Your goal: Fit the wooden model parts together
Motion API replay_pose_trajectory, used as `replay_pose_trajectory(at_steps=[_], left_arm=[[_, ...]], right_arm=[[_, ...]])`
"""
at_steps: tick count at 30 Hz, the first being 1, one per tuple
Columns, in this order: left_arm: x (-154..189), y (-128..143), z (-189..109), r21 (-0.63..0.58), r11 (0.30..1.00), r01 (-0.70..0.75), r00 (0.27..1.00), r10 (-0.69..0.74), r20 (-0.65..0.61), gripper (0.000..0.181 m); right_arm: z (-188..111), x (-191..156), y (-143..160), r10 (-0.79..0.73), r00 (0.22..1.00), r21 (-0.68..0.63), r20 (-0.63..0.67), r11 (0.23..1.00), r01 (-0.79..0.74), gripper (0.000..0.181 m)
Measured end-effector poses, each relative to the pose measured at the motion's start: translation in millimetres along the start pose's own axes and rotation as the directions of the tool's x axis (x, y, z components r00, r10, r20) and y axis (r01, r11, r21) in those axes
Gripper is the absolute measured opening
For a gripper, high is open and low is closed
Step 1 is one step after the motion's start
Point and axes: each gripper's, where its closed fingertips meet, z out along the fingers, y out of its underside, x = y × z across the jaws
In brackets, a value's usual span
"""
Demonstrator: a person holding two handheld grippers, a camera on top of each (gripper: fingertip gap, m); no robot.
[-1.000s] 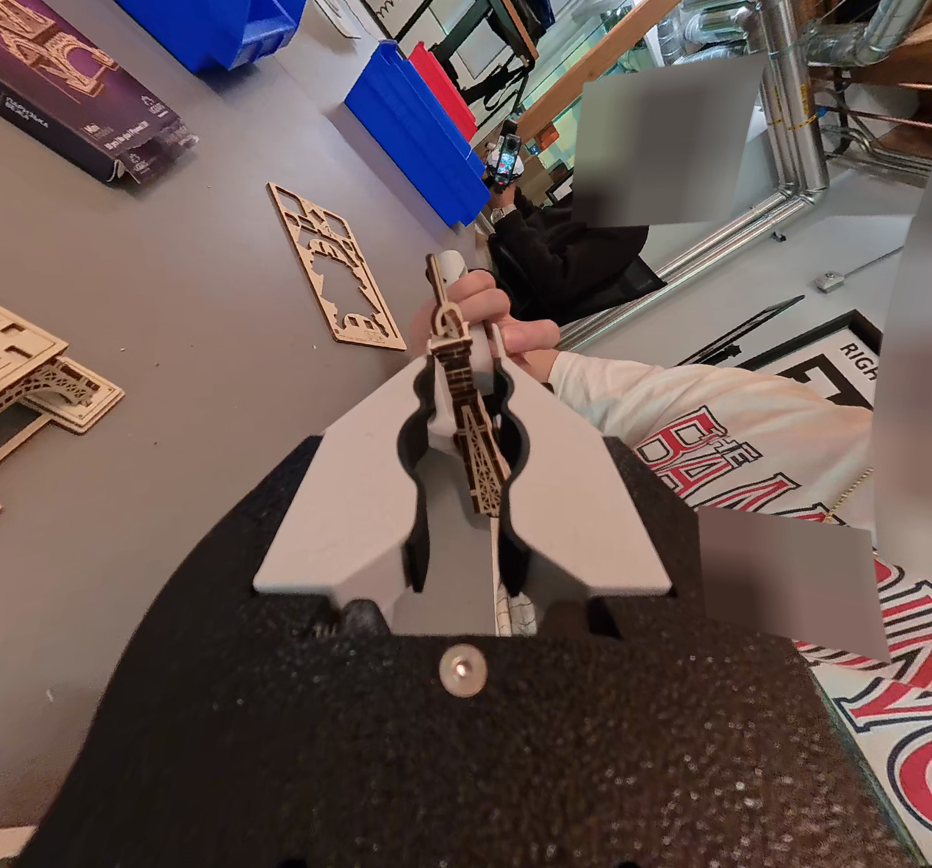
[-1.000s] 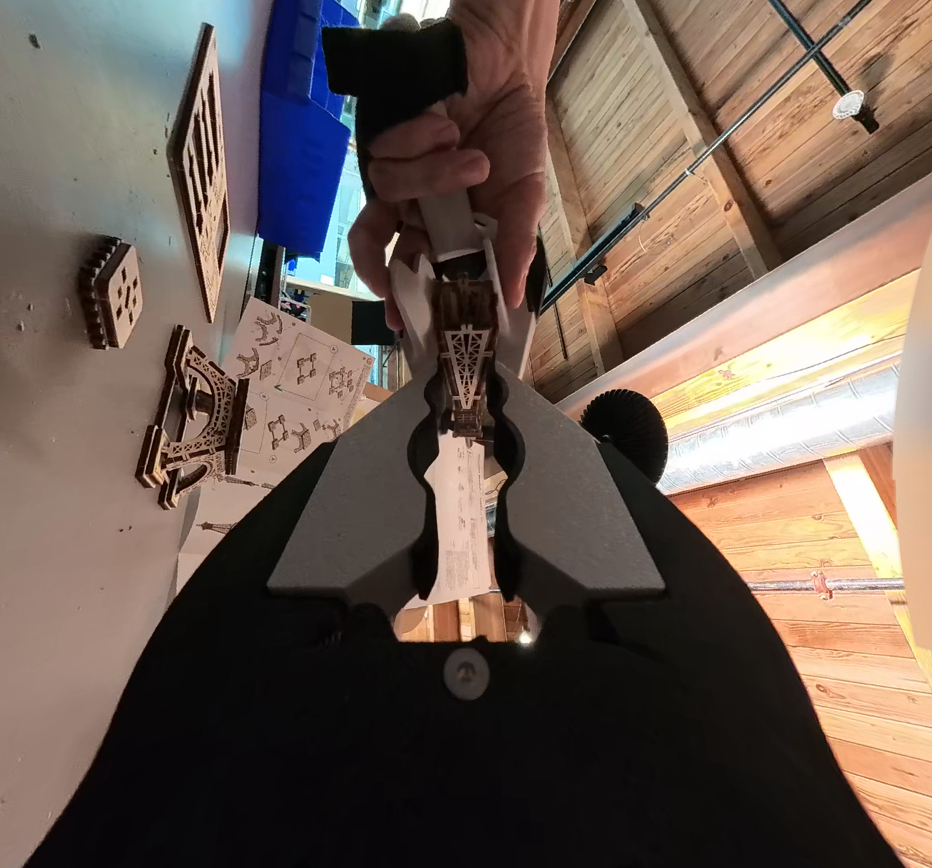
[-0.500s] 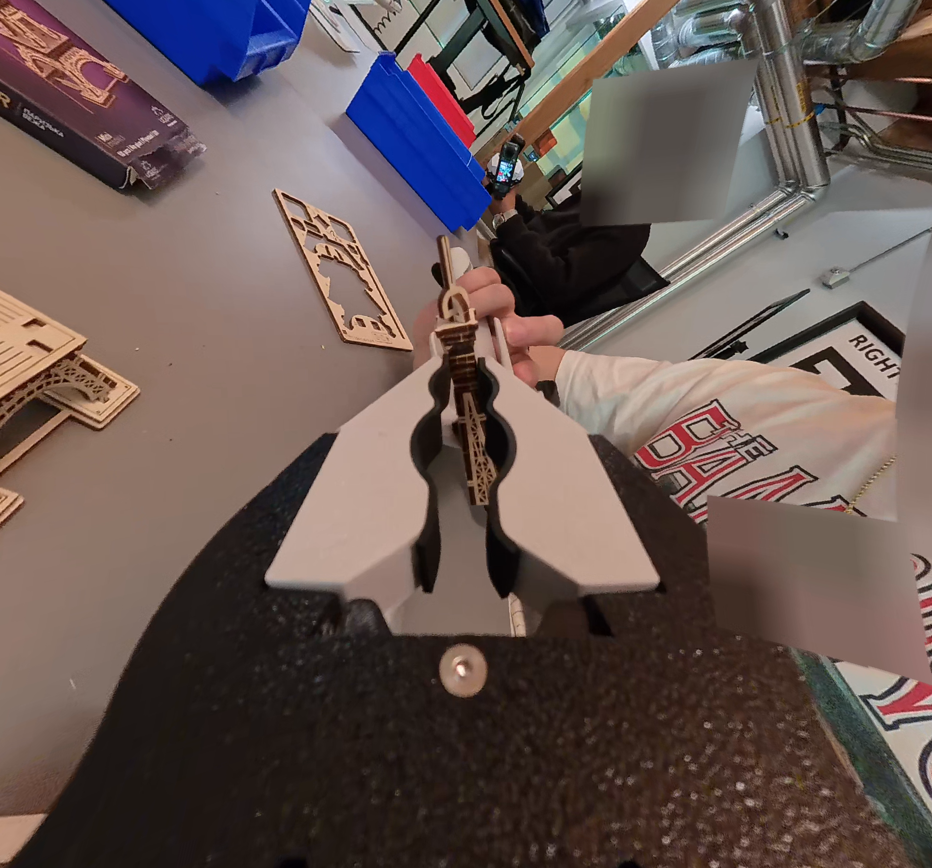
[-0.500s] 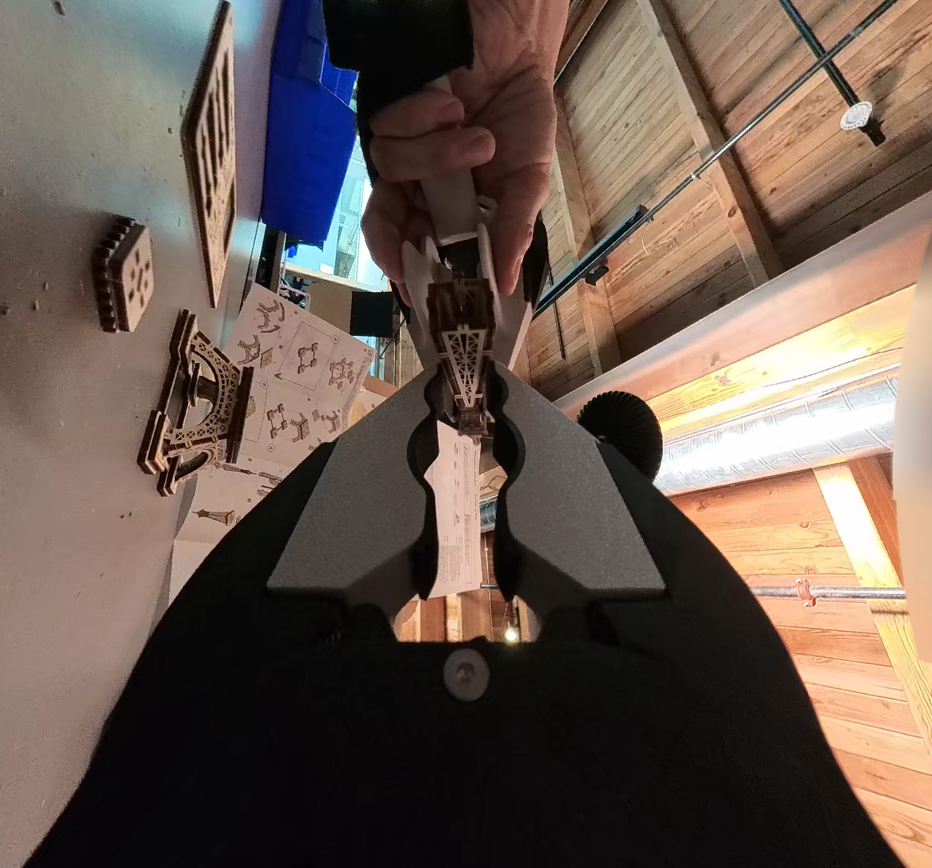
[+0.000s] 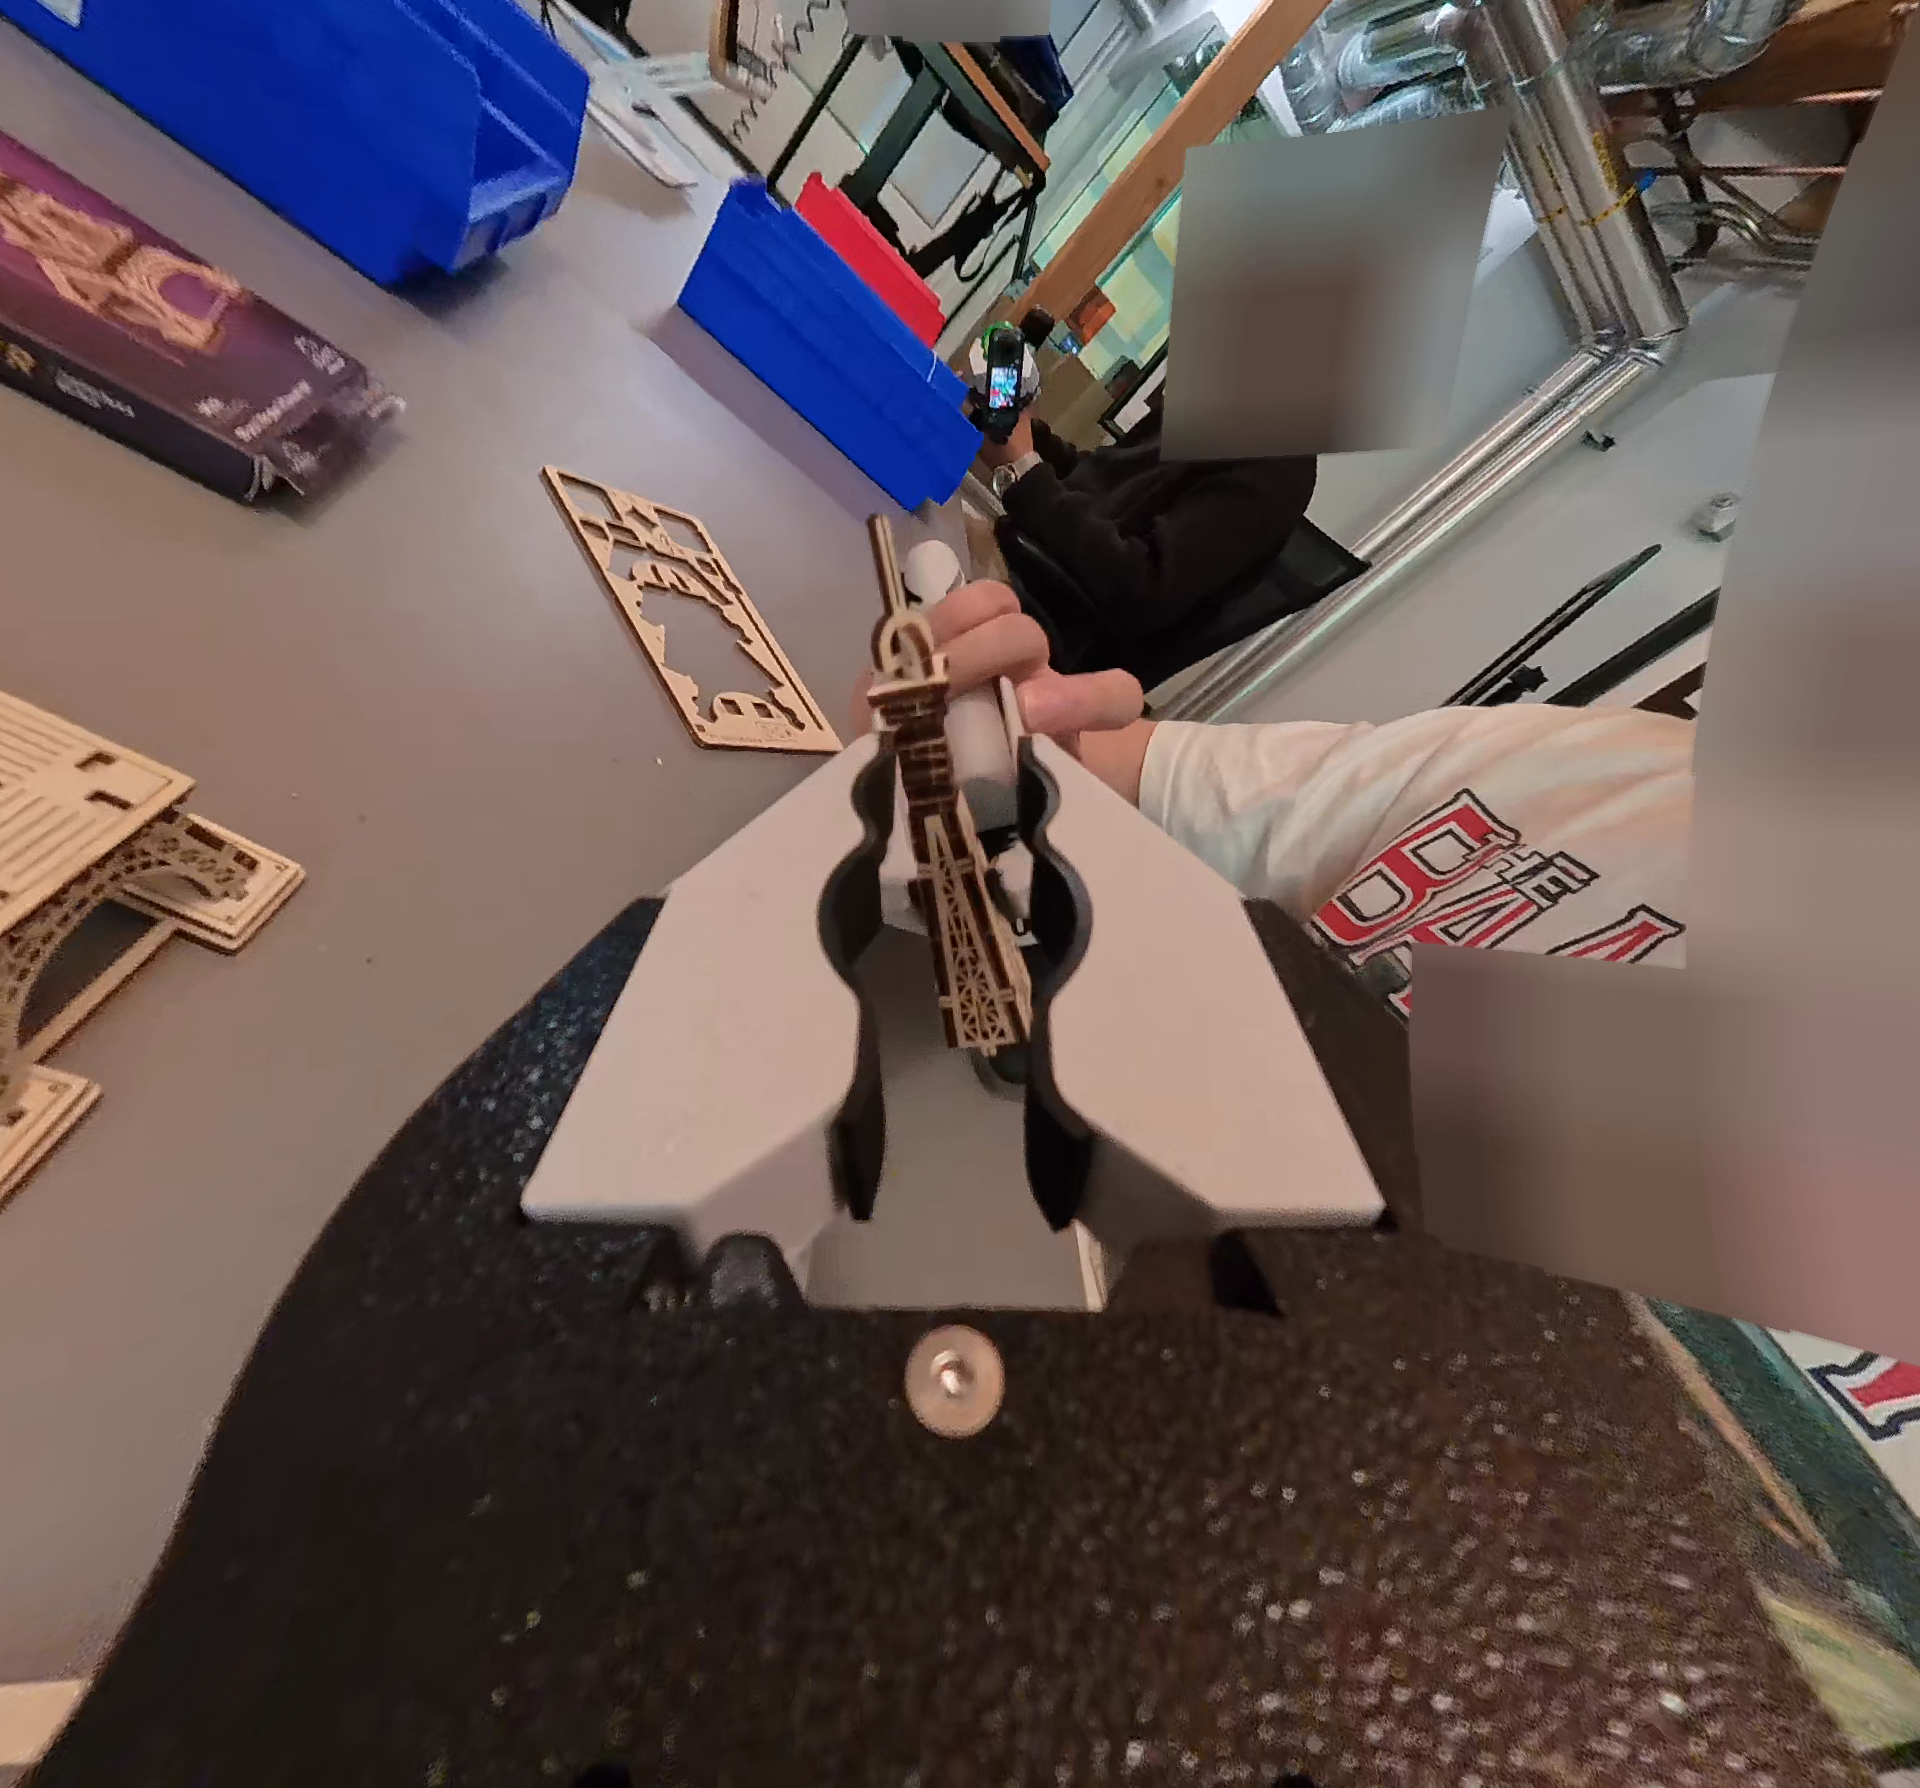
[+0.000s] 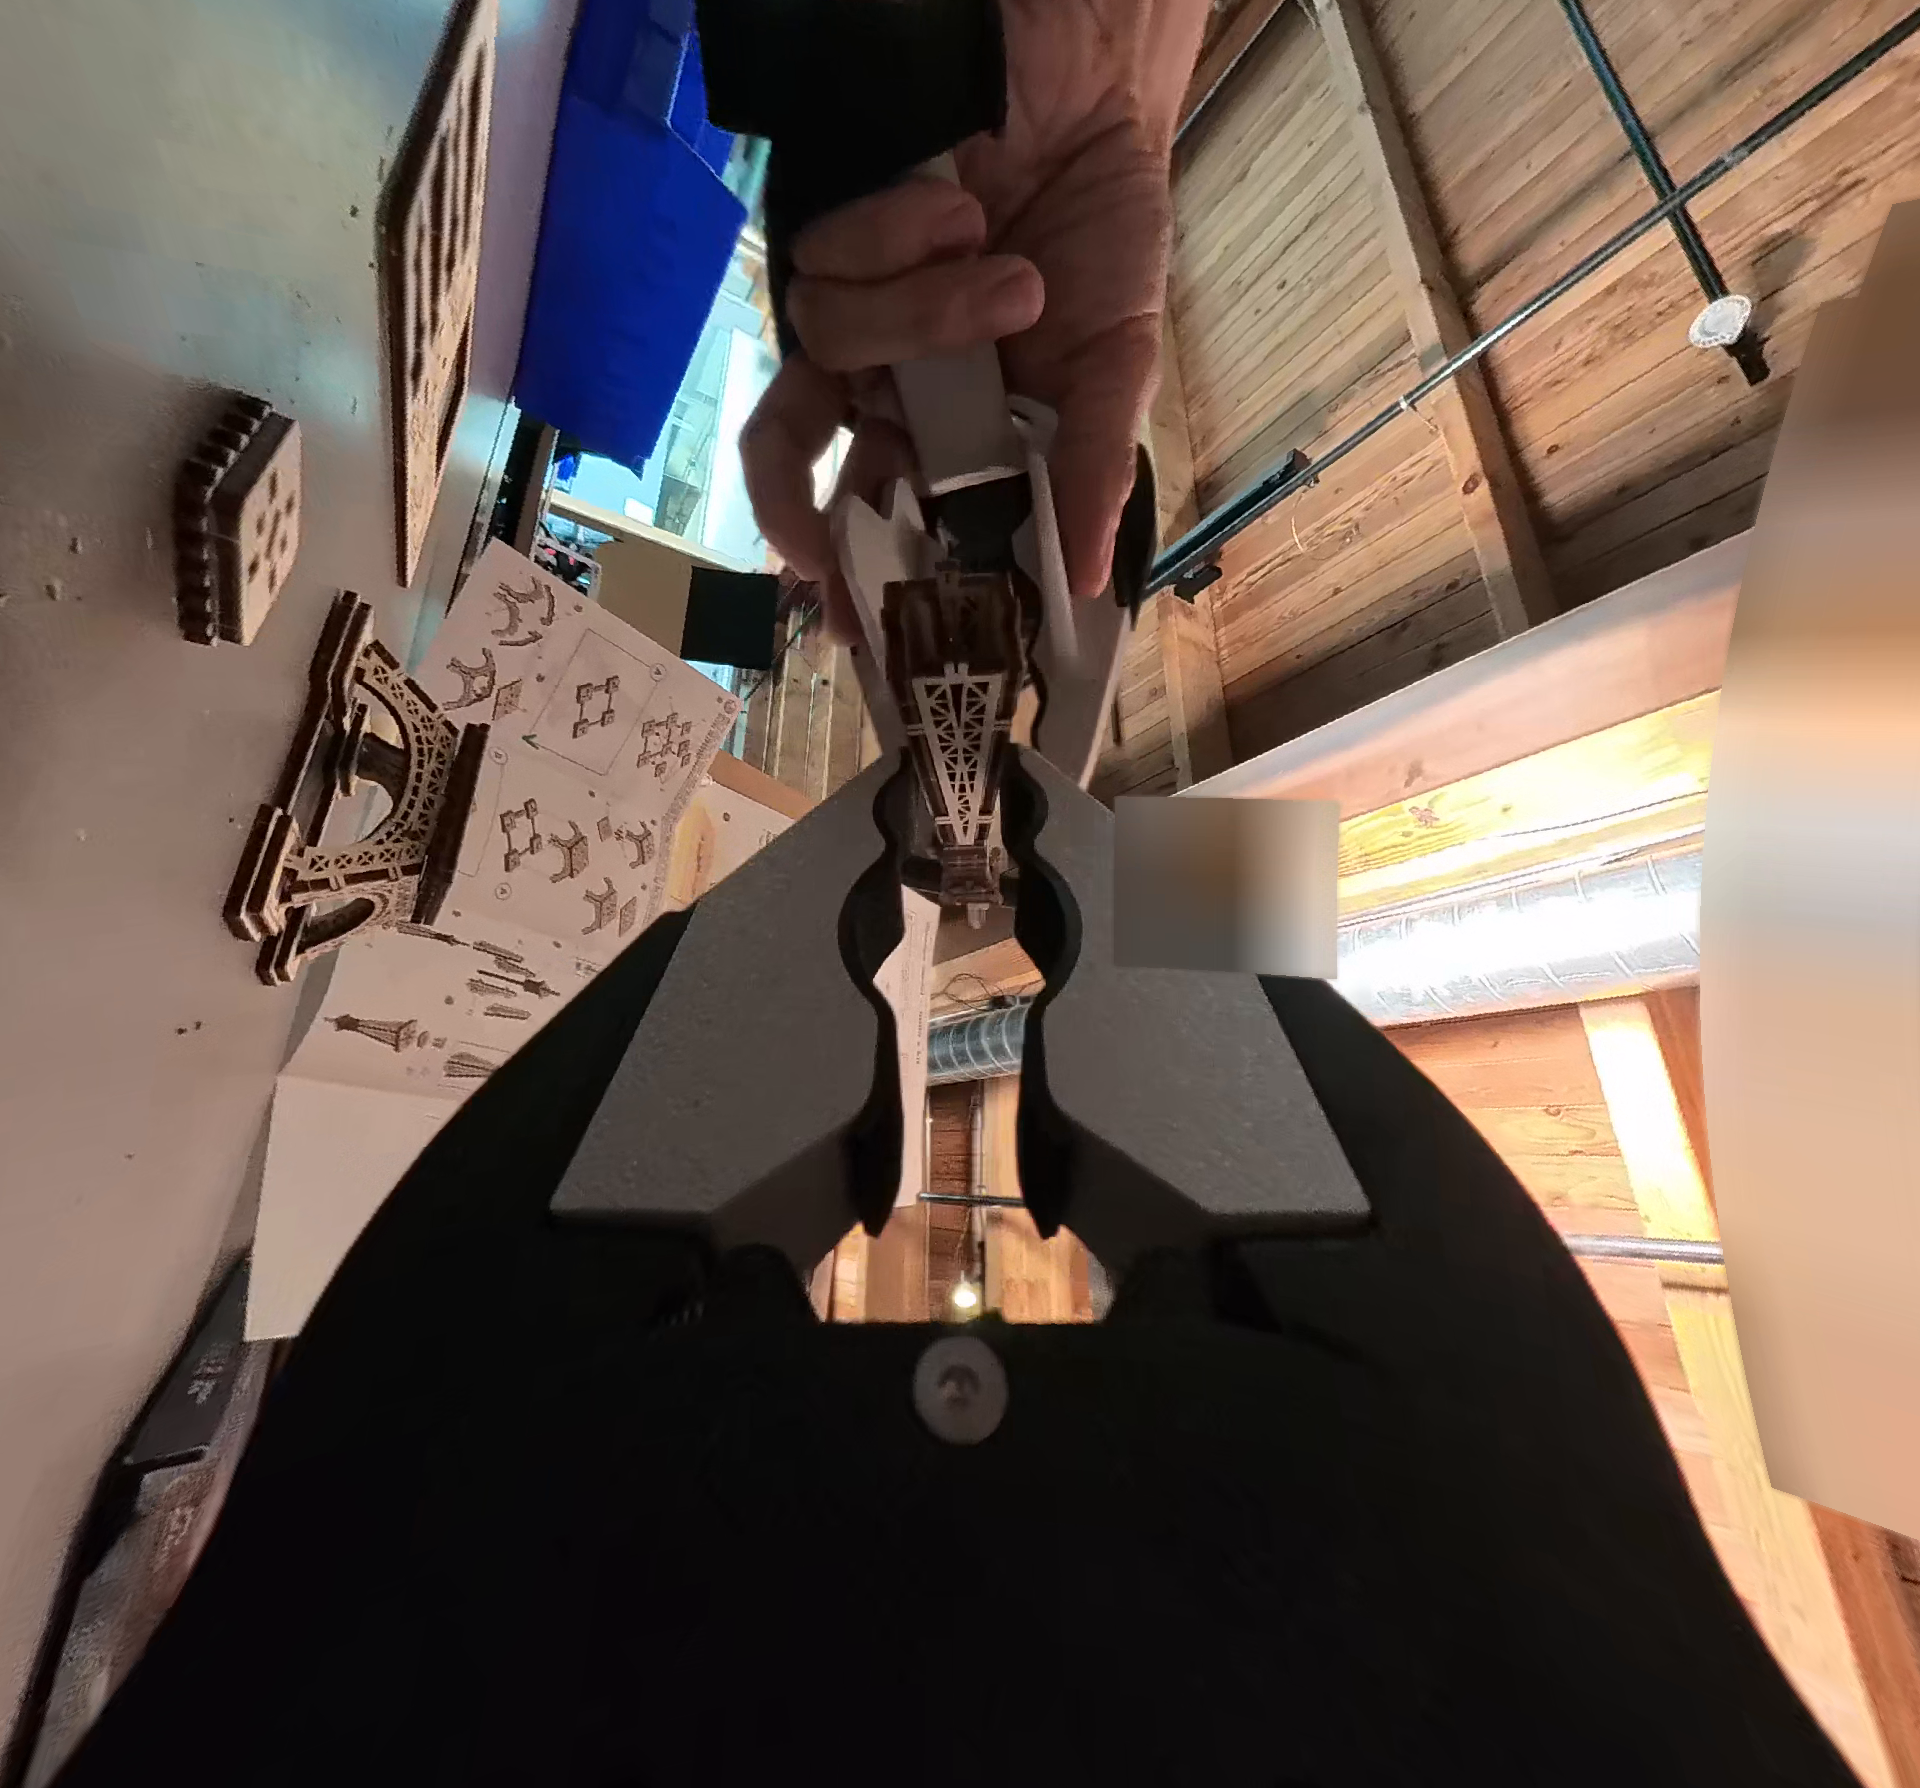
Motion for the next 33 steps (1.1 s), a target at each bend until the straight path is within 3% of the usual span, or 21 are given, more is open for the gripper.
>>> replay_pose_trajectory(at_steps=[8, 13, 18, 23, 26, 33], left_arm=[[0, 4, -15, 0.013, 0.996, -0.085, 0.995, 0.085, 0.053, 0.022], [-11, 9, -21, 0.023, 0.996, -0.084, 0.992, 0.082, 0.099, 0.021], [-31, 21, -27, -0.048, 0.986, -0.159, 0.955, 0.166, 0.244, 0.019], [-45, 35, -33, -0.178, 0.947, -0.267, 0.855, 0.318, 0.409, 0.019], [-49, 41, -33, -0.232, 0.922, -0.311, 0.776, 0.387, 0.498, 0.022], [-65, 66, -28, -0.369, 0.881, -0.294, 0.537, 0.472, 0.699, 0.039]], right_arm=[[0, 6, -4, -0.06, 0.998, 0.0, -0.005, 0.998, 0.06, 0.013], [1, -9, -4, -0.075, 0.993, -0.009, 0.087, 0.997, 0.076, 0.013], [1, -20, 6, -0.063, 0.987, -0.055, 0.151, 0.996, 0.072, 0.013], [0, -29, 22, 0.053, 0.981, -0.121, 0.187, 0.992, -0.031, 0.013], [-1, -33, 33, 0.207, 0.959, -0.165, 0.195, 0.97, -0.176, 0.013], [-3, -31, 41, 0.375, 0.917, -0.181, 0.137, 0.92, -0.349, 0.012]])
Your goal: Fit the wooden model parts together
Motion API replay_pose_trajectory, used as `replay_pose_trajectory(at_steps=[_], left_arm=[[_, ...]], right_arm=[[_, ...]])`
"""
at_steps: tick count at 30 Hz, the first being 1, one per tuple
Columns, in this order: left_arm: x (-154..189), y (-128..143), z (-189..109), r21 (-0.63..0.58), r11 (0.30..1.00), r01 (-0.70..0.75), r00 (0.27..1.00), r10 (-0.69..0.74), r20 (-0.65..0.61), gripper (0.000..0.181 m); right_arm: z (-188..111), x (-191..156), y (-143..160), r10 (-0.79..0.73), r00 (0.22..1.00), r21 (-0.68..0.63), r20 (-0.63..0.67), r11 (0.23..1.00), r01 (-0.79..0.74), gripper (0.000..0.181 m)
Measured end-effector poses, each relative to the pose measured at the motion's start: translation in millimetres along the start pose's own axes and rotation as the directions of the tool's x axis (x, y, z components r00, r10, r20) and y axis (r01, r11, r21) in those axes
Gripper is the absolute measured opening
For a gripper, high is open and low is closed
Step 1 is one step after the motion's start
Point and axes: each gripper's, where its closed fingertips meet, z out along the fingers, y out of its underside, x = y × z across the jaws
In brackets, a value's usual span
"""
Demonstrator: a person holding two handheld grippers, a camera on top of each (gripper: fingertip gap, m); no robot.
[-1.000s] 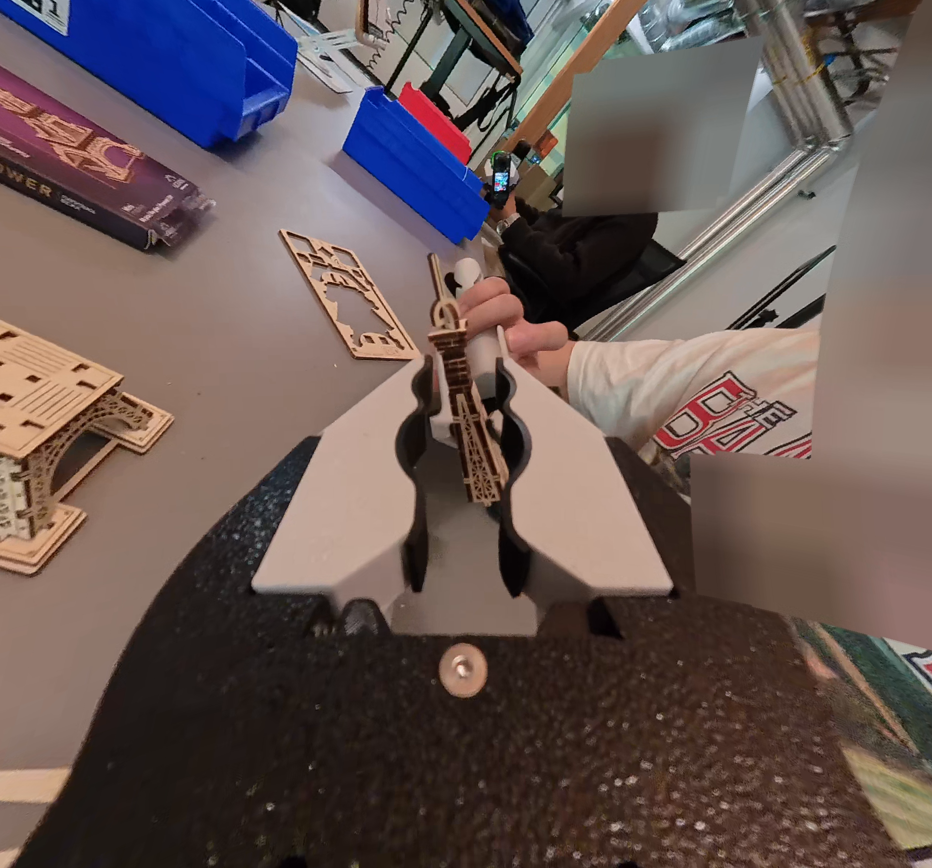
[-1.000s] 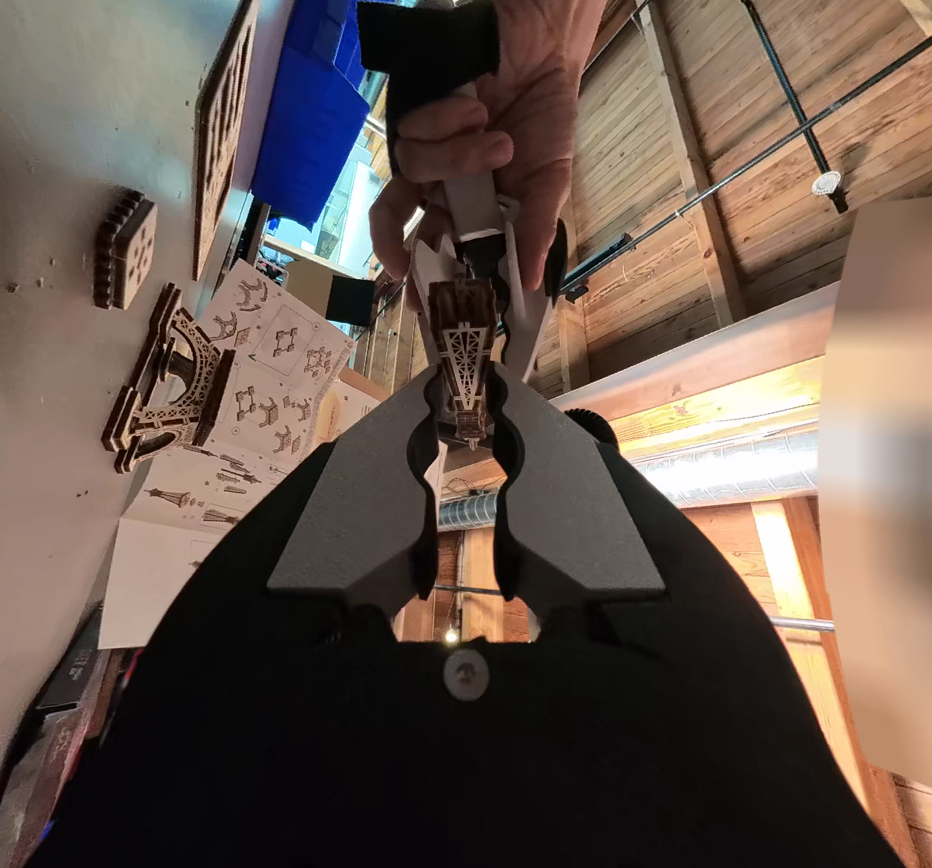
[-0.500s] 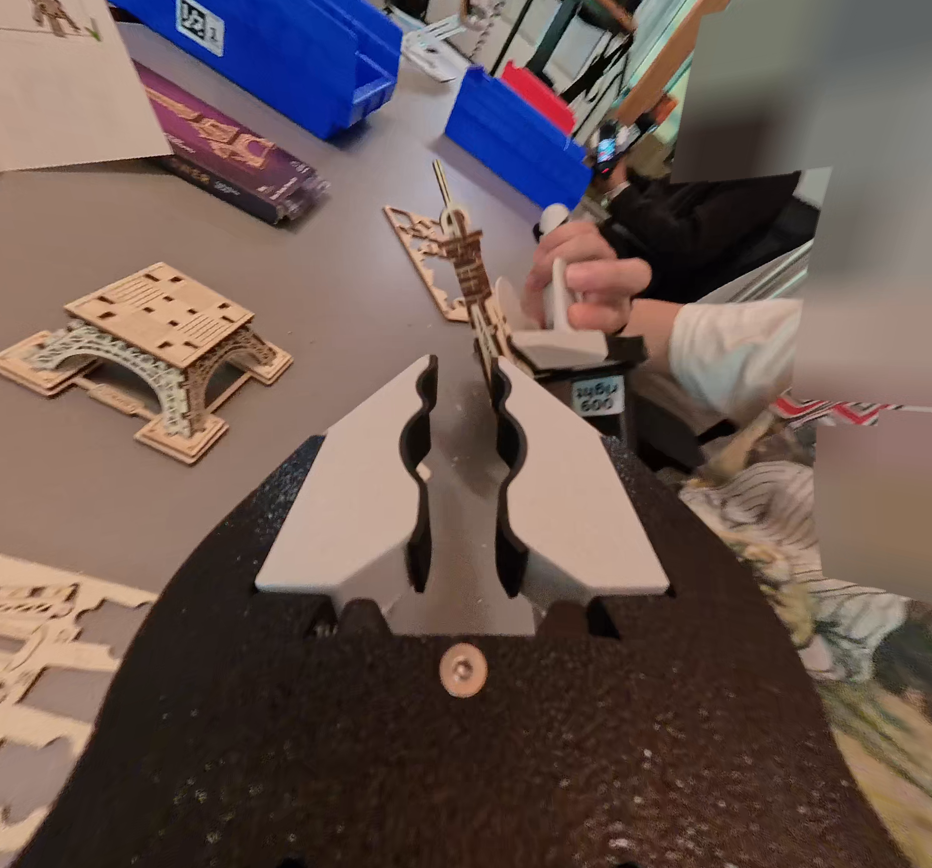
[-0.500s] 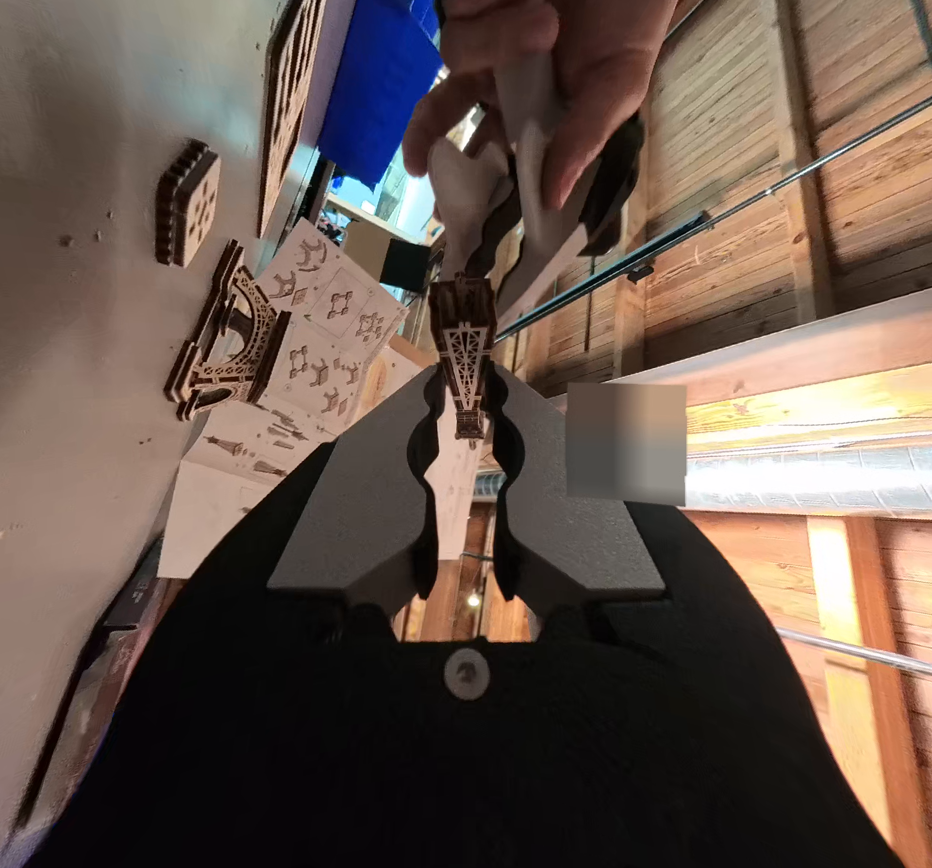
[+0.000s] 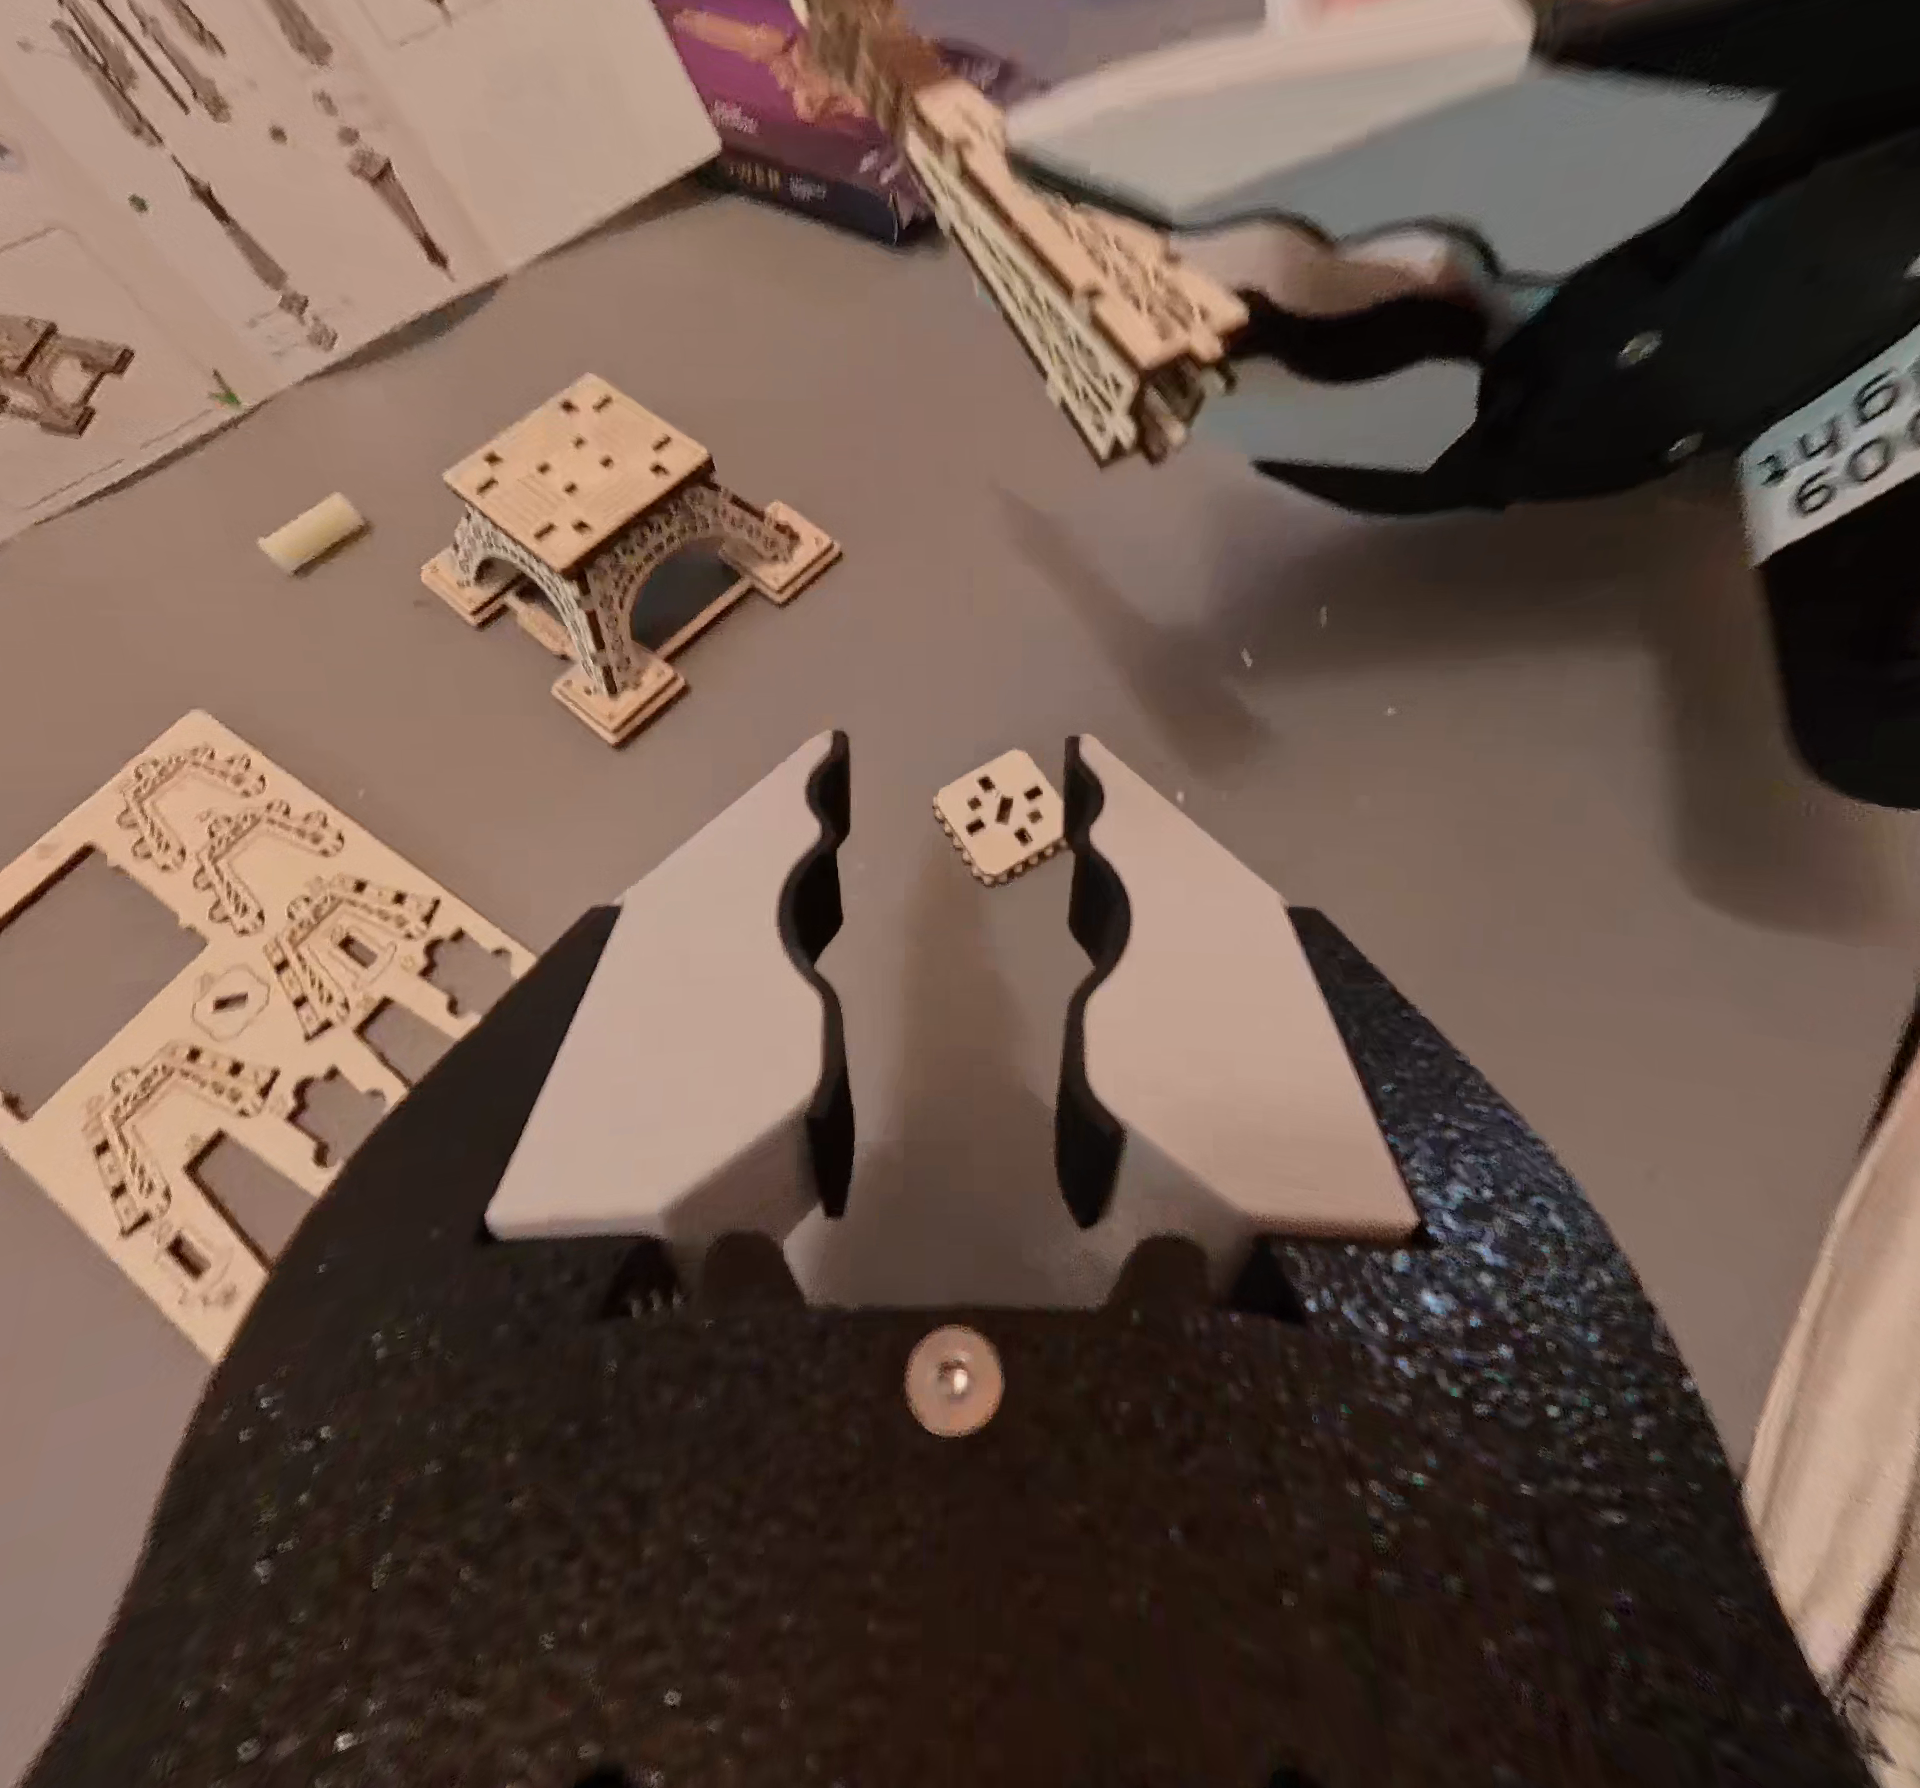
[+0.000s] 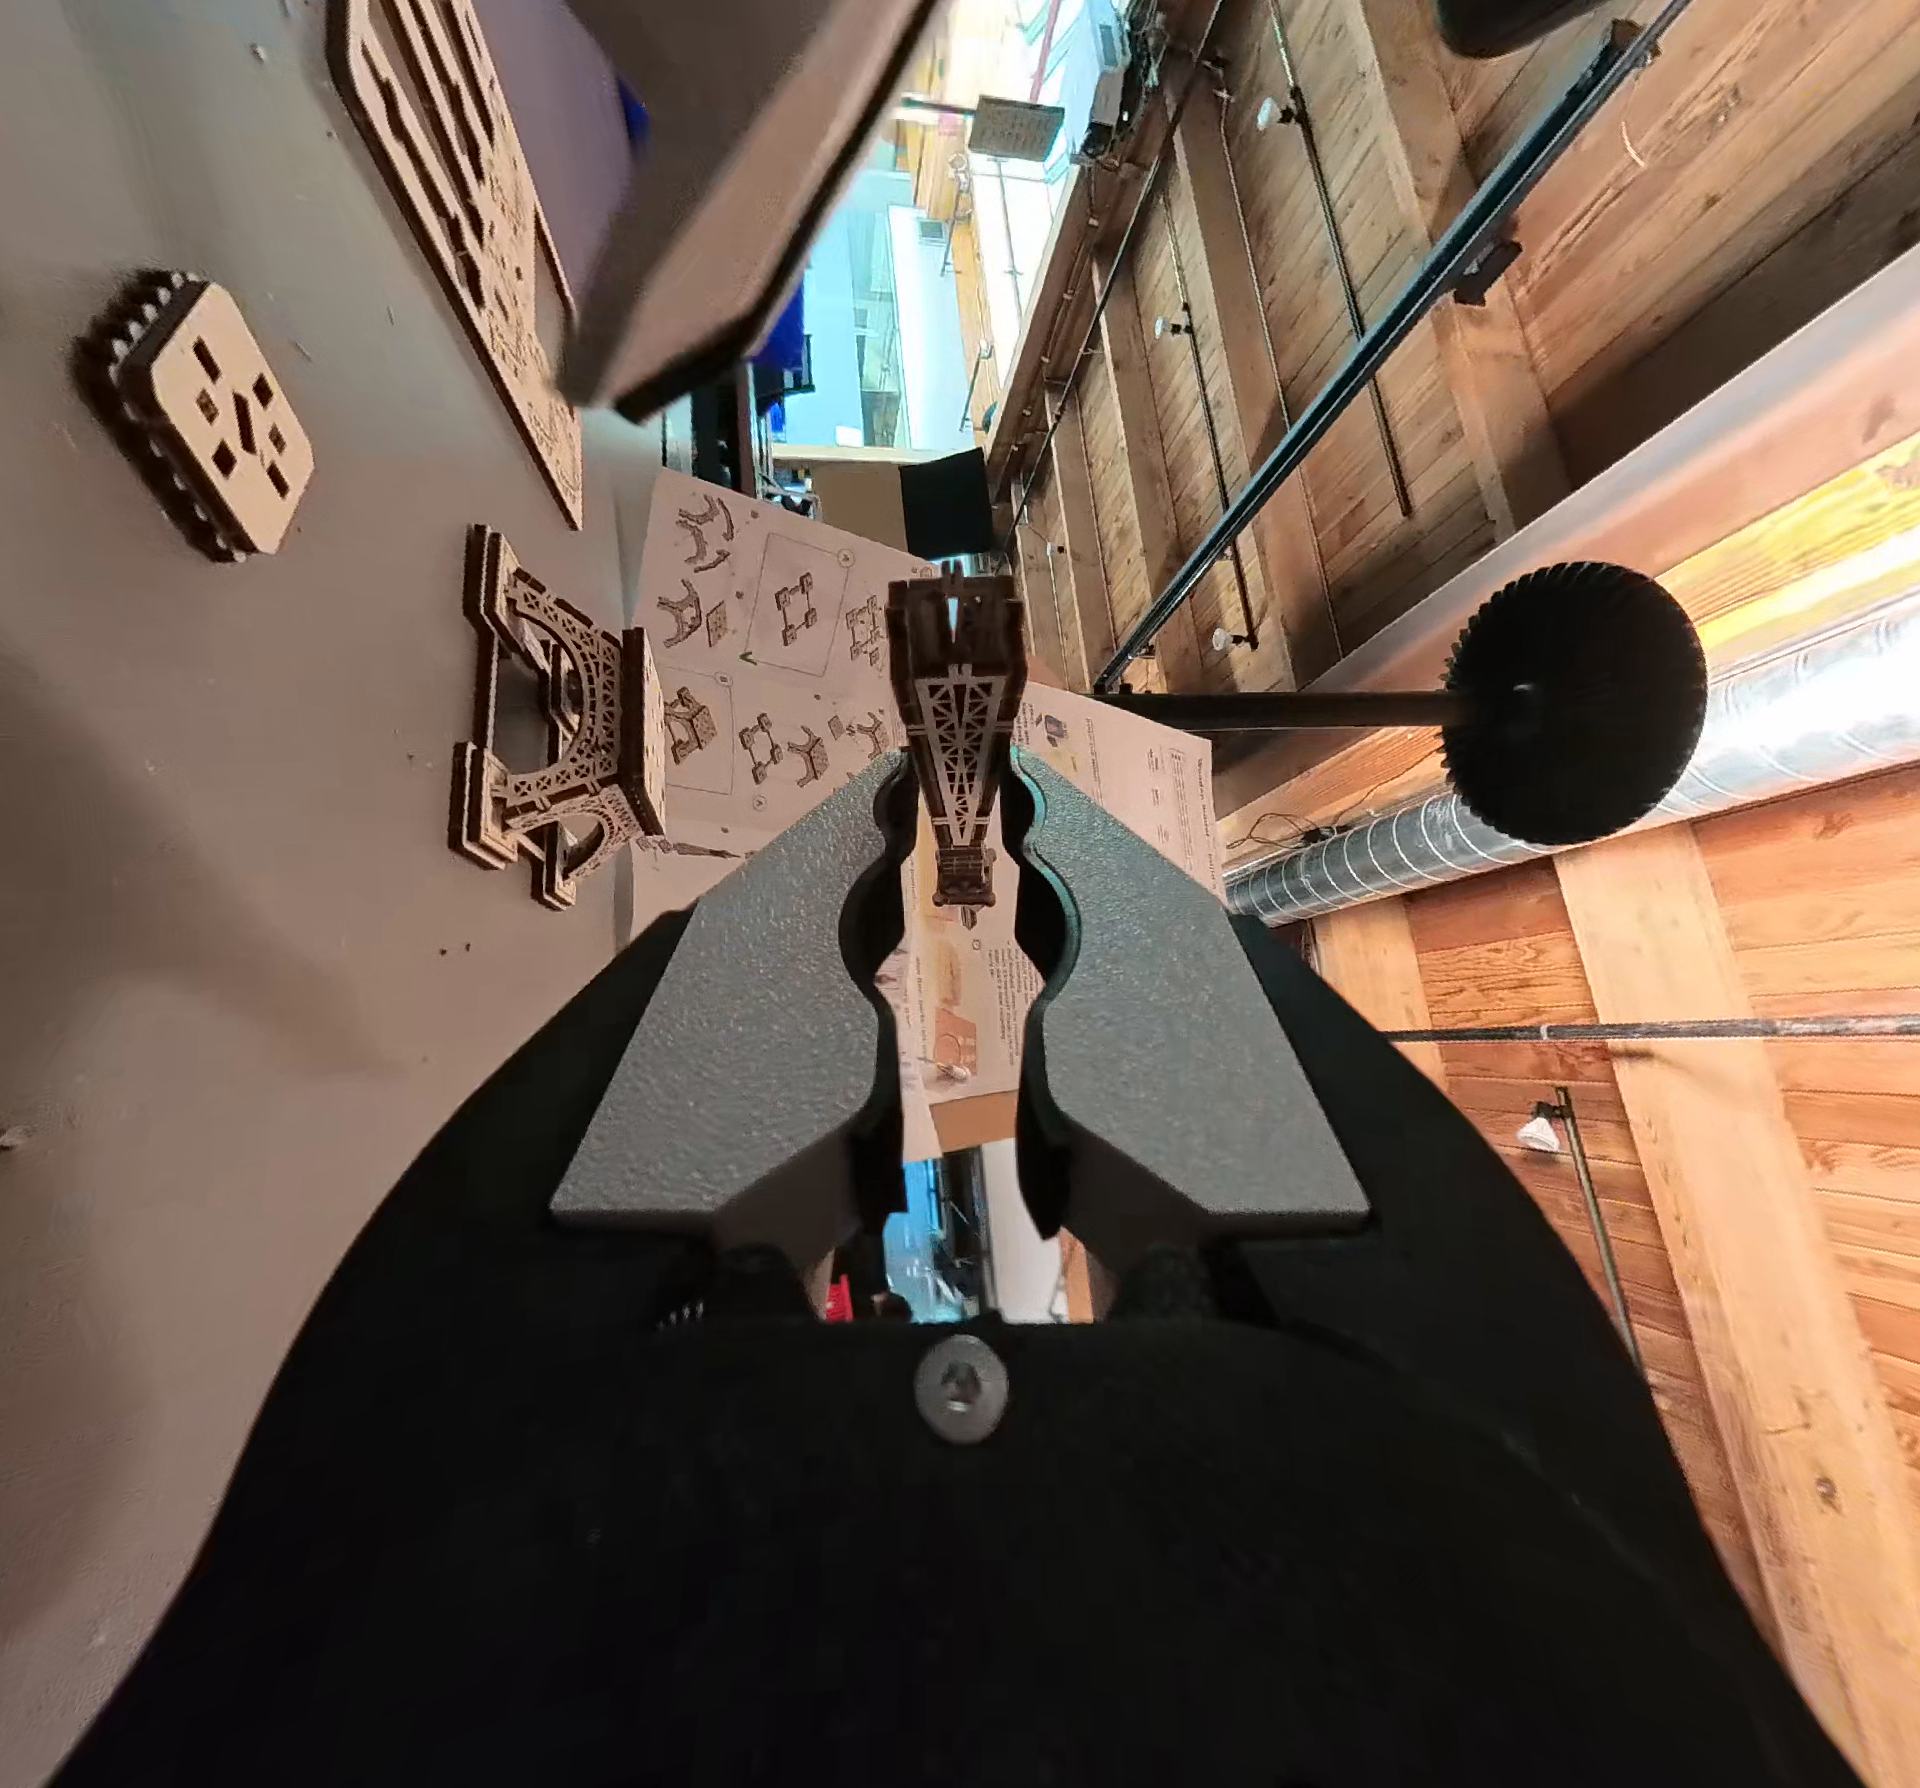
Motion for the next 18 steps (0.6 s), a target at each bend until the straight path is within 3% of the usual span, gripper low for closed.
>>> replay_pose_trajectory(at_steps=[5, 10, 18], left_arm=[[6, 29, 9, -0.132, 0.987, 0.091, 0.992, -0.078, 0.102, 0.045], [19, 41, 11, -0.174, 0.971, 0.164, 0.977, -0.135, 0.166, 0.05], [20, 39, 24, -0.165, 0.97, 0.176, 0.968, -0.14, 0.21, 0.037]], right_arm=[[4, -9, 11, 0.074, 0.997, -0.044, 0.032, 0.996, -0.072, 0.013], [6, -18, 23, 0.106, 0.992, -0.11, 0.069, 0.989, -0.098, 0.012], [10, -27, 25, 0.107, 0.989, -0.129, 0.101, 0.987, -0.094, 0.012]])
